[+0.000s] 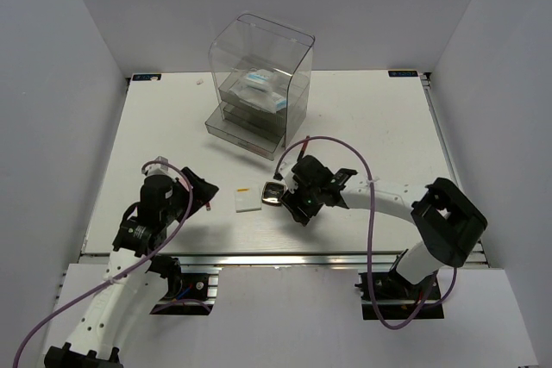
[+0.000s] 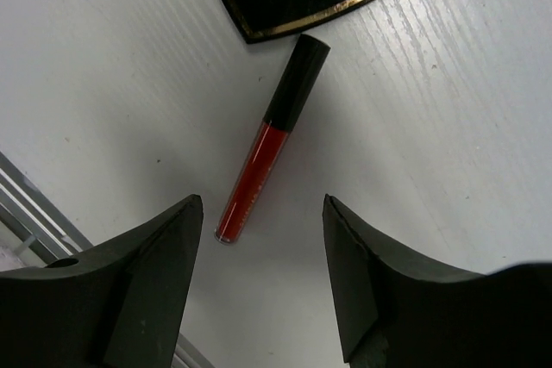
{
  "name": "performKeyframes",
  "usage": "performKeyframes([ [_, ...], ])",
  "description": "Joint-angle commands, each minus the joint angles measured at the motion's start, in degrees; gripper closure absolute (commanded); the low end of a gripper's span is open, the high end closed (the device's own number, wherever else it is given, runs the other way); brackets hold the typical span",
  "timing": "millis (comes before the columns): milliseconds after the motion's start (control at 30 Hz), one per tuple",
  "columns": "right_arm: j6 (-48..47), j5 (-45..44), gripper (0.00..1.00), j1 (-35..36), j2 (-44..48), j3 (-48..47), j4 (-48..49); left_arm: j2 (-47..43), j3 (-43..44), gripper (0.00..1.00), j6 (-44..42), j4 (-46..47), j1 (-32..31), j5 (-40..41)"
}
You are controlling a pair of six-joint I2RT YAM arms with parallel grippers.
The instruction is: Organize the makeup
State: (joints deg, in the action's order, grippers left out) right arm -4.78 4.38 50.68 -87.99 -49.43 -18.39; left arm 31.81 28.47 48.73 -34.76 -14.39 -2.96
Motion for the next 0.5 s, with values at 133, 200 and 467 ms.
performKeyframes([
  [133, 4.4, -8.4, 0.42, 2.8, -4.4, -4.2, 3.9, -1.2, 0.8, 0.06, 0.3, -1.7, -0.2, 2.1],
  [200, 4.4, -9.3, 0.43, 3.3, -4.7, -4.0, 4.2, -0.7, 1.1, 0.06, 0.2, -2.0, -0.2, 2.2],
  [467, 4.4, -11.4, 0.52, 3.8, -5.8, -1.9, 4.6, 1.0, 1.5, 0.06, 0.0, -1.5, -0.2, 4.0],
])
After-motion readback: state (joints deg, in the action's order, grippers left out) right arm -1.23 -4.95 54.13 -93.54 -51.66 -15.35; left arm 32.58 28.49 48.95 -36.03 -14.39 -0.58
